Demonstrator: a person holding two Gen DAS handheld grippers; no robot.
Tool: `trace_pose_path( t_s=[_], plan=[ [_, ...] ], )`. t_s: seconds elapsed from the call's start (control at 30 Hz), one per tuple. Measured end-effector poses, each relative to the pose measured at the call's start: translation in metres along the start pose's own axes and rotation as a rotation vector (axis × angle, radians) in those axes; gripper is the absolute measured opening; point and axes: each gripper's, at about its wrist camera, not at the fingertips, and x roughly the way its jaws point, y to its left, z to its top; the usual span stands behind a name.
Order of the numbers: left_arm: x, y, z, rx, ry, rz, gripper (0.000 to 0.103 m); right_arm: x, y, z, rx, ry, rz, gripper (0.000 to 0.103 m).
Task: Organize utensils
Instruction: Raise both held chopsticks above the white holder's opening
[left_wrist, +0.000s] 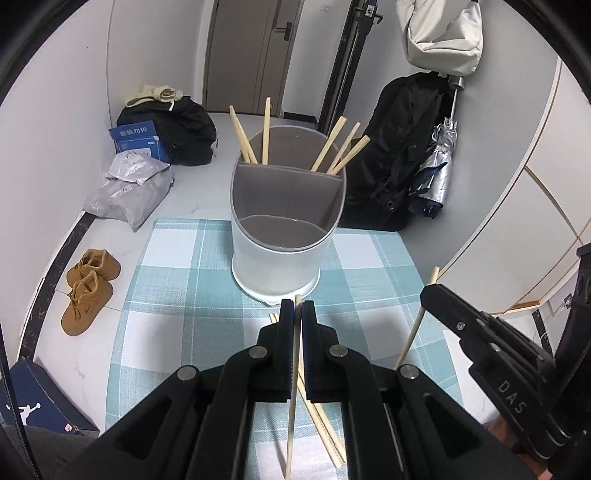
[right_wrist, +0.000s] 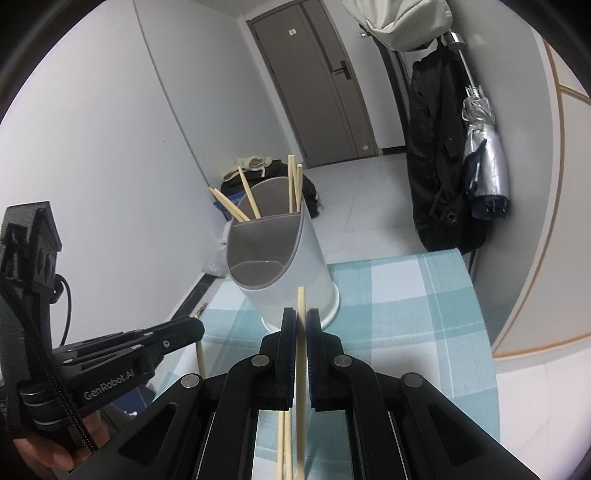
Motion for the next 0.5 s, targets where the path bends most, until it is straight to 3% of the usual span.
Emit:
trace_pose_path(
  t_s=[0.5],
  plan=[
    [-0.012,-0.008,0.013,0.015,-0.027,-0.018,0.001,-0.007,0.001,0.001,0.002,-0.022,0.025,0.004]
  ],
)
